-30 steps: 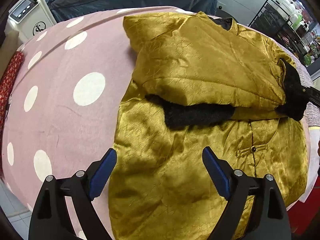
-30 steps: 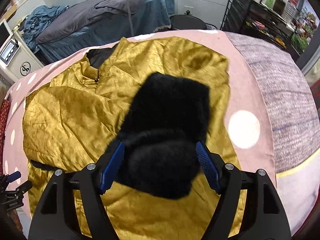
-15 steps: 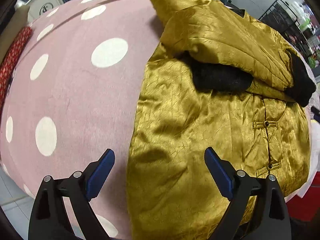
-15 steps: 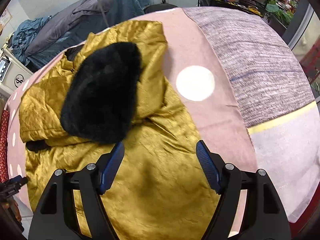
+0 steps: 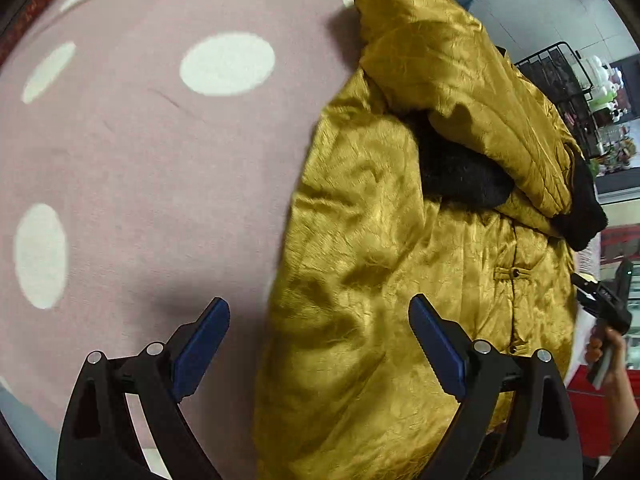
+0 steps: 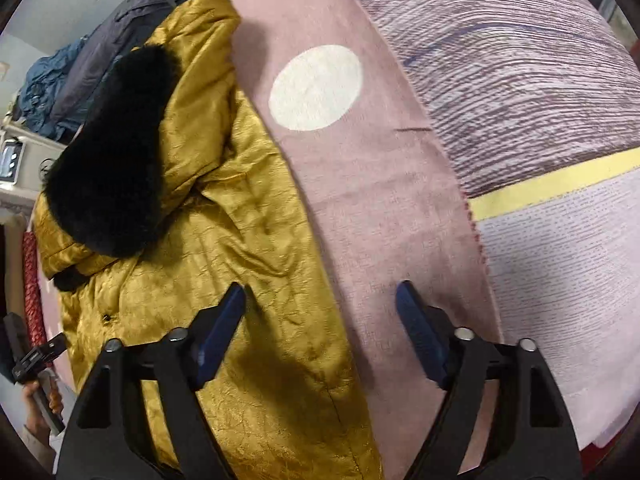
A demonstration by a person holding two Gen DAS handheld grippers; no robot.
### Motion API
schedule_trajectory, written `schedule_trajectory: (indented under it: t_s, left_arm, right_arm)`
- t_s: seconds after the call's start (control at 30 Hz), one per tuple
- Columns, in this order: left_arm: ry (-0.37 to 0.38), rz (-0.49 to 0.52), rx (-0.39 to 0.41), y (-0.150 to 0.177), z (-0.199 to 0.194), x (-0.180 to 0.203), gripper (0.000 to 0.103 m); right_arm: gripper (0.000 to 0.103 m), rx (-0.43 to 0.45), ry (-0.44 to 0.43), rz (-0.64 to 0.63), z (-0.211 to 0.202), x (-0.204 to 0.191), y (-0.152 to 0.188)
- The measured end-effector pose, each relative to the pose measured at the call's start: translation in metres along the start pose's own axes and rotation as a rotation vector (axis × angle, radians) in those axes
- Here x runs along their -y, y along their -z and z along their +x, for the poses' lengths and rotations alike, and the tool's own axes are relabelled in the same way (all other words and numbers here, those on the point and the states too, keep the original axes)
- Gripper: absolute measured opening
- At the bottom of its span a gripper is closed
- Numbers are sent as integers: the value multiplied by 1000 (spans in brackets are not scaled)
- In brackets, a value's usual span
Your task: Fold large clothes
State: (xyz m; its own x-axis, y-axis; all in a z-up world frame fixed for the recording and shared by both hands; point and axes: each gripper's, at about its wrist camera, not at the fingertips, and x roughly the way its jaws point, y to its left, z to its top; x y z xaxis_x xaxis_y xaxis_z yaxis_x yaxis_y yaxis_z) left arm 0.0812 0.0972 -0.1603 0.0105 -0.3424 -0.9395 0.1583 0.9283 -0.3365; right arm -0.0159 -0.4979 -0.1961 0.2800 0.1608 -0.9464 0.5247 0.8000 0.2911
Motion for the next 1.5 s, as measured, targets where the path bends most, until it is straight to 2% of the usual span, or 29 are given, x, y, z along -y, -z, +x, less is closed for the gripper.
schedule_trajectory:
  t_s: [0.1,0.27,0.47,0.6,0.93,1.07,1.13,1.33,1.43,1.5]
  left_arm:
    - [34,33,-51,10,15,11,89]
    - [34,115,-72,37,21,29,88]
    - [123,85,-113,58,17,24,85]
    - [135,104,-137,70,15,25,81]
    - [210,106,-152,67,13,31,71]
    - [169,125,-149,74,15,28,71]
    - [161,98,-153,81,16,17,71]
    - [197,20,-143,91,9,-6,71]
    - [207,11,-138,92,9,-8,71]
    - [227,-1,-137,90,11,-3,69]
  right_arm:
    - [82,-25,-23,-38,1,-3,8]
    - [82,-97,-70,-109,1,-6,36]
    - [81,-161,-135,-126,-4,-8,71]
    - [81,-184,-156,-113,-6,-9,95]
    - [81,-186,-201,-49,-3,-12,98]
    - [80,-180,-211,-39,-4,-8,102]
    - [80,-186,-218,-20,-6,-3,107]
    - [79,-201,-232,13,-10,9,120]
    - [68,-199,-219,27,-11,12,121]
    - [46,-204,-206,27,-10,13,120]
